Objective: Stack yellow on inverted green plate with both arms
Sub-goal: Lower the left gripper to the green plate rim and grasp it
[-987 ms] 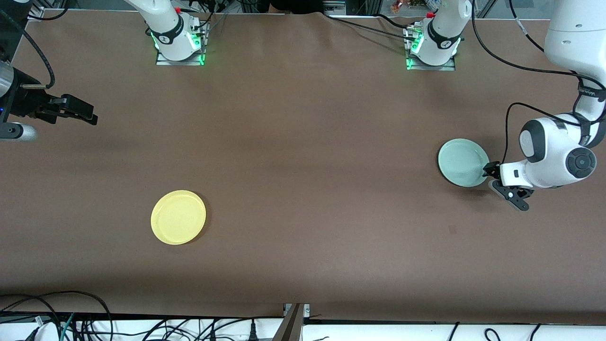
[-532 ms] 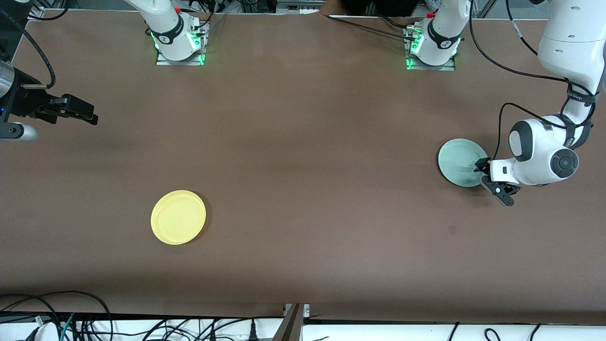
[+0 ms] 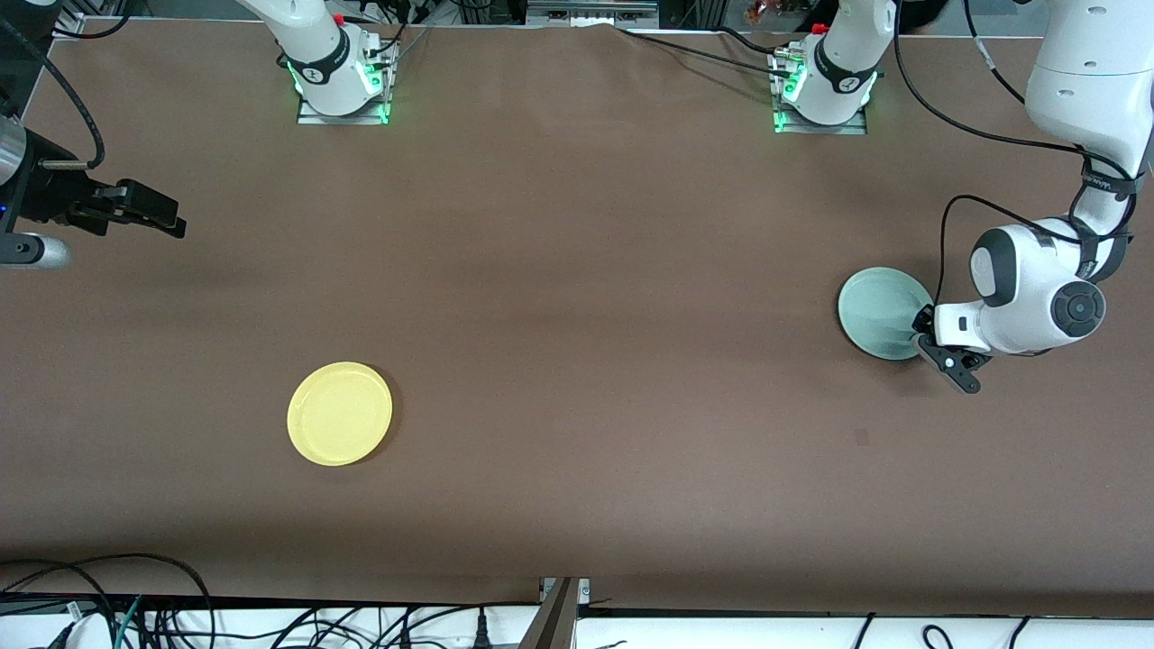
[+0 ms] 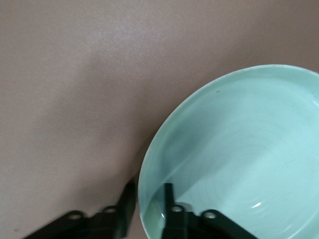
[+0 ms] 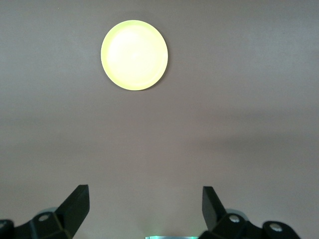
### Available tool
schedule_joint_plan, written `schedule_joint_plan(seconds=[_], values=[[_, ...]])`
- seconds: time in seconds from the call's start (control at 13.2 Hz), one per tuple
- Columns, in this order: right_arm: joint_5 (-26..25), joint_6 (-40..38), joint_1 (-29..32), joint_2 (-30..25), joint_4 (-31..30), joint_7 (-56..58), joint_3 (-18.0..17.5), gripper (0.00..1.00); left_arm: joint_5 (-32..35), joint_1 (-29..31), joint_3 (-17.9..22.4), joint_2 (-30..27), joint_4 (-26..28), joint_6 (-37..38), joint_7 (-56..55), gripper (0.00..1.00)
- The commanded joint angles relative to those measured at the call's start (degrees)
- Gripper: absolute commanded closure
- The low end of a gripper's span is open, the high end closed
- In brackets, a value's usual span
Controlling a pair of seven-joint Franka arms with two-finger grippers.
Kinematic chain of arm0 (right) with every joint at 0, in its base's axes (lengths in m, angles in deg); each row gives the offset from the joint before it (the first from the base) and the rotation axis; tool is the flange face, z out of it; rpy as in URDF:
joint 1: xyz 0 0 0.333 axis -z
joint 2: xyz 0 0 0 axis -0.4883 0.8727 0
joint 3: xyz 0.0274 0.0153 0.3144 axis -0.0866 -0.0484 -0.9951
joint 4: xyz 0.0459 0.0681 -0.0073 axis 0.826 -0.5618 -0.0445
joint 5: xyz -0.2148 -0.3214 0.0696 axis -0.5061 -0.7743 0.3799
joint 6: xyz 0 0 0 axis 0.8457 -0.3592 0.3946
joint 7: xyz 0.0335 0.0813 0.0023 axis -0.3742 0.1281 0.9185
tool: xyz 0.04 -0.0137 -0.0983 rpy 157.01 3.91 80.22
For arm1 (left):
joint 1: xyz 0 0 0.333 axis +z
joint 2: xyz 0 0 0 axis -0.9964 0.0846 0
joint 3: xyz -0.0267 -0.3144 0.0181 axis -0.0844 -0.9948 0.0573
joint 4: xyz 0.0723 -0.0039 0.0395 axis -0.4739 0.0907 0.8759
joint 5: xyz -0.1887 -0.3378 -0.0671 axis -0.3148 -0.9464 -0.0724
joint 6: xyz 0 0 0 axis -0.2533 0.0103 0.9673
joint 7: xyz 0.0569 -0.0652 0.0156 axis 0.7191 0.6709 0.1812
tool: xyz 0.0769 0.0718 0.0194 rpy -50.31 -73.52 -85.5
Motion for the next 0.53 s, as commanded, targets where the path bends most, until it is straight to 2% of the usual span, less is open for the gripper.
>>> schedule_joint_plan(seconds=[0.0, 0.3, 0.46], values=[[0.68, 0.05, 0.24, 0.02, 0.35, 0.46, 0.06, 0.00, -1.34, 0.21, -0.35, -0.53, -0.42, 0.30, 1.86, 1.00], [0.68, 0.14, -0.02, 0.02, 0.35, 0.37, -0.03, 0.00, -0.55, -1.28, -0.53, -3.51, -2.26, 1.17, 1.59, 1.00], [0.68, 0.14, -0.02, 0.02, 0.35, 0.37, -0.03, 0.00, 5.75, -3.38, -0.53, -4.13, -6.11, 4.15, 1.33, 1.00]])
